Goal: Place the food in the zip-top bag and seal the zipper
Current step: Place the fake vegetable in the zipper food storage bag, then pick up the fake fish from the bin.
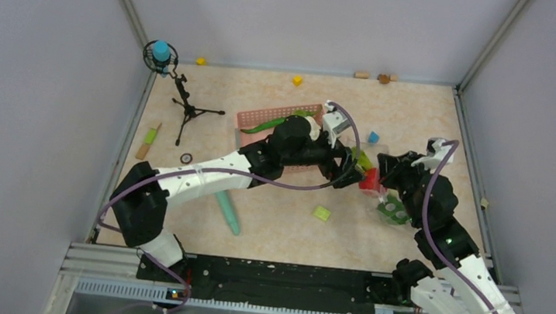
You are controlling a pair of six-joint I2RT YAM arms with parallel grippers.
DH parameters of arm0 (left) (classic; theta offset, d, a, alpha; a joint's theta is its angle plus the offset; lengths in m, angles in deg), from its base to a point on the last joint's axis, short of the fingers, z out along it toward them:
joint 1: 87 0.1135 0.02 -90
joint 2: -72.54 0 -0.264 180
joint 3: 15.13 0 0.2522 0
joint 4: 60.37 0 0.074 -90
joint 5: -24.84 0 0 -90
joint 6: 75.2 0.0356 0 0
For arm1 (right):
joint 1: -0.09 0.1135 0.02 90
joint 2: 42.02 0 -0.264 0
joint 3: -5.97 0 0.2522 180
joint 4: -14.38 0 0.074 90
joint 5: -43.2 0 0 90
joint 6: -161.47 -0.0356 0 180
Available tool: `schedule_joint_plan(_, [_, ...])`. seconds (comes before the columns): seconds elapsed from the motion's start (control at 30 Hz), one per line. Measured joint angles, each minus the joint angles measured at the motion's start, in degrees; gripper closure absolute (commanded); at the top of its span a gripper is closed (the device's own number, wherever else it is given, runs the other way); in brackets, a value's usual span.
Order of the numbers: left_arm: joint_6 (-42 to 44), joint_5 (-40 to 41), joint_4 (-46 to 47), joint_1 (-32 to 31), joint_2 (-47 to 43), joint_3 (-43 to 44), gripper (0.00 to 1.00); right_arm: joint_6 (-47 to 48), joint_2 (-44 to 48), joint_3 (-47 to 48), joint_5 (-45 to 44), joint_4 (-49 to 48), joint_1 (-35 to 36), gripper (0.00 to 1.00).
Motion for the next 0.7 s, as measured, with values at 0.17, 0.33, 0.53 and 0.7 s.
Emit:
schedule_joint_plan(0.17, [1.46,5.03,-0.72,0.0,-6.03,-2.6,0.03,-0.02,0.02,0.0,-1.77,0.02,0.0,1.0])
schedule_joint_plan(0.33, [2.45,17.66,-3.48,0.26,-9.35,-2.64,0.03,-0.04,0.0,0.0,-2.84,0.02,-0.02,1.0])
schedule_joint_plan(0.53, [1.77,26.23,-6.08,4.24,-10.05,-4.11,0.03,-0.04,0.0,0.0,-3.78,0.04,-0.02,1.0])
schedule_joint_plan(0.7, [2.1,21.31,-7.3,10.64,-9.44,-4.9,0.06,-0.04,0.0,0.0,-4.28,0.09,-0.02,1.0])
